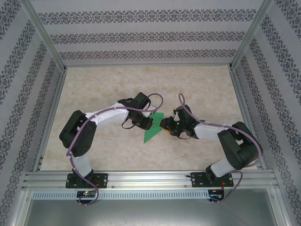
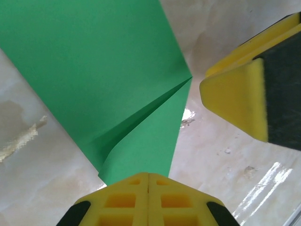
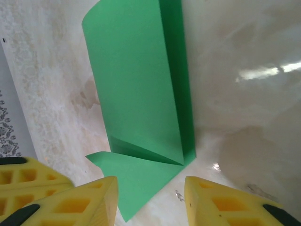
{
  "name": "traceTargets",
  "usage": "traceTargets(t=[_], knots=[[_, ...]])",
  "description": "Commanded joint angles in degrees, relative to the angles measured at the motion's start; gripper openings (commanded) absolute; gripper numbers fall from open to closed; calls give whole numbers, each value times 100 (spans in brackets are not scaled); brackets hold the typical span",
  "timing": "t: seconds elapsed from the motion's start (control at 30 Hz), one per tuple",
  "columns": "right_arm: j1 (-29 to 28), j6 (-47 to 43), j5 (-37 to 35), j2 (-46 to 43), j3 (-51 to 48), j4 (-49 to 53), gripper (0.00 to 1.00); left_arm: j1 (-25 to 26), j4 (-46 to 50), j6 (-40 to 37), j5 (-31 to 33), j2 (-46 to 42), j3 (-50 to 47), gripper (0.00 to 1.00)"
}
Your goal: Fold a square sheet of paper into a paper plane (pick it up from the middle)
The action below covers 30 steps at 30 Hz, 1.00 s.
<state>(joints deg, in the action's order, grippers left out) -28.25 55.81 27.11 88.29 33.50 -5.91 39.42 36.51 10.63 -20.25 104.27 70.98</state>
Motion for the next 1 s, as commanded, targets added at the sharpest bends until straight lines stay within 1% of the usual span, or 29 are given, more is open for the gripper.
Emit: traceTargets(t=[0.0,0.13,0.33,0.67,0.8,0.97], knots=[[-93,36,94,164,188,-318,42,-48,-112,9,48,118,-40,6],[-136,66,18,260,219,-292,42,-43,-140,-12,252,175,-123,5],[-163,63,-138,235,192,-129,43,-48,-115,-66,745,268,-203,4],[-181,116,-411,53,175,178,44,-48,-202,-55,794,420,-216,4],[-187,126,-262,150,201,53,44,-47,-206,-62,795,462,-233,3],[-232,262,-77,271,227,-294,40,-48,-198,-79,815,507,-256,3]])
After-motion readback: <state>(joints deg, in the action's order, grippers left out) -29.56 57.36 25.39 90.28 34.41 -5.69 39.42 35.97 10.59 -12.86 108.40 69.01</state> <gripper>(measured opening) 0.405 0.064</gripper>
